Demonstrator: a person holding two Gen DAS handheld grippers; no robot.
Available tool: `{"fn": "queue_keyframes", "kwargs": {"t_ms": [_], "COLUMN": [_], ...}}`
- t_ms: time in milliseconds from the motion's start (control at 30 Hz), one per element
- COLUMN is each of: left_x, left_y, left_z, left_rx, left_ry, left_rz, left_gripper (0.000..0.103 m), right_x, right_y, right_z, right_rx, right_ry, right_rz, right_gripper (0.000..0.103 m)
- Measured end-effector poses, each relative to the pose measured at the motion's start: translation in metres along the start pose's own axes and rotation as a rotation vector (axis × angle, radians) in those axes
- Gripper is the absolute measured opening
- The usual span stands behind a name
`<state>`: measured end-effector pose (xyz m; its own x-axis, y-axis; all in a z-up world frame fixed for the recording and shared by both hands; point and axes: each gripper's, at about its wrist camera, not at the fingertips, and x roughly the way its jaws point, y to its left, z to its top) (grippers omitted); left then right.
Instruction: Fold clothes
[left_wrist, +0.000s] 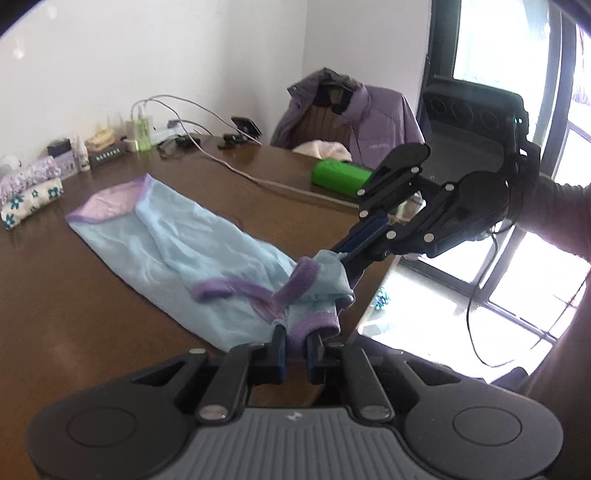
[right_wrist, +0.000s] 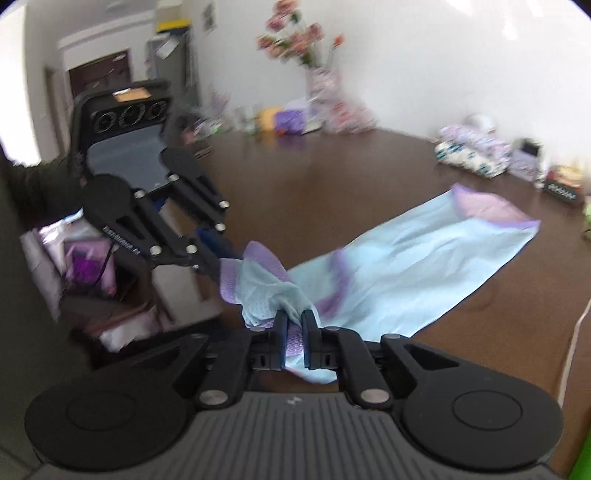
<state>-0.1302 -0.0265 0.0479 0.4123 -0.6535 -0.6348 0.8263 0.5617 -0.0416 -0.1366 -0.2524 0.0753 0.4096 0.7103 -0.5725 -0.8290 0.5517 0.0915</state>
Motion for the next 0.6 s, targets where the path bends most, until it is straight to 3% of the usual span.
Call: {"fn": "queue_keyframes", "kwargs": {"t_ms": [133, 300, 333, 367, 400, 433, 500, 600], "left_x": [0.029, 0.082, 0.090, 0.096, 0.099, 0.096, 0.081, 0.054], "left_y": [0.069, 0.145, 0.157, 0.165, 0.170, 0.171, 0.173, 0.171], "left_z": [0.055, 0.094, 0.095, 0.094, 0.091, 0.085, 0.070, 0.036], "left_rx": [-0.056, -0.213, -0.263, -0.299, -0.323, -0.348, -0.416, -0.566], "left_ry": [-0.068, -0.065, -0.038, -0.010, -0.001, -0.007, -0.030, -0.102], "left_rz": [0.030, 0.072, 0.077, 0.072, 0.072, 0.078, 0.076, -0.016], "left_gripper": [0.009, 0.013, 0.018, 0.031, 0.039, 0.040, 0.050, 0.064], "right_x": [0.020, 0.068, 0.075, 0.082, 0.082, 0.081, 0.070, 0.047], "right_y": [-0.066, -0.148, -0.157, -0.166, -0.166, -0.165, -0.160, -0.152], "right_z": [0.043, 0.079, 0.081, 0.082, 0.082, 0.082, 0.078, 0.056], "right_rx": [0.125, 0.285, 0.312, 0.338, 0.332, 0.326, 0.315, 0.357], "right_ry": [-0.049, -0.001, -0.003, -0.006, -0.004, -0.002, -0.014, -0.041], "right_rz": [-0.055, -0.135, -0.170, -0.205, -0.218, -0.232, -0.262, -0.197], "right_gripper": [0.007, 0.009, 0.017, 0.034, 0.042, 0.048, 0.049, 0.061]}}
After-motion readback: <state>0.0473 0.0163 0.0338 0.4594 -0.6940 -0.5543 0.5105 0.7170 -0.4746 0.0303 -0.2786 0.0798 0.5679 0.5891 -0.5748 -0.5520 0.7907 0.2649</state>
